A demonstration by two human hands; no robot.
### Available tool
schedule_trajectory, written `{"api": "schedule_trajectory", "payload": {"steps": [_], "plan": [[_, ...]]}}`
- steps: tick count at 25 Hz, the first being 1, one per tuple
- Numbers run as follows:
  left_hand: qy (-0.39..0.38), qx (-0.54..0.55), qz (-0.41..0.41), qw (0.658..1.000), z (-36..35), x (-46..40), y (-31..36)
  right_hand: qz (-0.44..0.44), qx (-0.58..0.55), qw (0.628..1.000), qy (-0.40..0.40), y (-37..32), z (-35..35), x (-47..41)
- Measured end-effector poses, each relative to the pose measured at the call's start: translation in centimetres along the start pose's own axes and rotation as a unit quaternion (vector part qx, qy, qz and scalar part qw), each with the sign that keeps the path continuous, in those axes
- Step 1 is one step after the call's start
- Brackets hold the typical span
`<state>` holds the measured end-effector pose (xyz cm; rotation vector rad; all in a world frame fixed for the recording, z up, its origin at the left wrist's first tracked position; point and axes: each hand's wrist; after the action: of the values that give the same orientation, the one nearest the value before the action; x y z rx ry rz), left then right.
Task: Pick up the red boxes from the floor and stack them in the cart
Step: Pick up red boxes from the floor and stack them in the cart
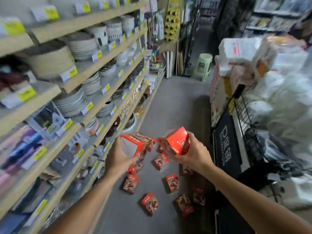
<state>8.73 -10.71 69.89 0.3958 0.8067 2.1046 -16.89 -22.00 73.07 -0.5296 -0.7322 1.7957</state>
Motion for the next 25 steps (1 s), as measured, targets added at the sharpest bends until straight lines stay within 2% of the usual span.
{"api": "schedule_trajectory", "payload": {"steps": [7, 14, 18, 25], "plan": [[0.060, 0.032, -0.064, 0.996, 11.9, 3.1, 5.3, 0.064, -0.054, 0.996, 0.004, -10.3, 7.5, 4.8], [0.114, 0.042, -0.095, 0.988, 17.3, 8.1, 7.8, 0.141, -0.062, 0.988, 0.008, -15.0, 10.7, 8.2], [0.162, 0.024, -0.081, 0.983, 19.2, 10.4, 8.4, 0.193, -0.073, 0.978, -0.026, -16.4, 11.4, 7.9], [0.251, 0.008, -0.002, 0.968, 22.5, 14.1, 8.0, 0.287, -0.110, 0.947, -0.089, -19.8, 11.7, 6.9]]}}
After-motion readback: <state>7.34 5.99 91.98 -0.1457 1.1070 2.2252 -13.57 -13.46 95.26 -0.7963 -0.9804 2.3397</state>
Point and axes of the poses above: each hand's wrist, its own x-axis away from the middle knuckle, its own z-axis out of the back of the hand, y = z × x, and after that the axes turned 10 degrees about -x, right-handed
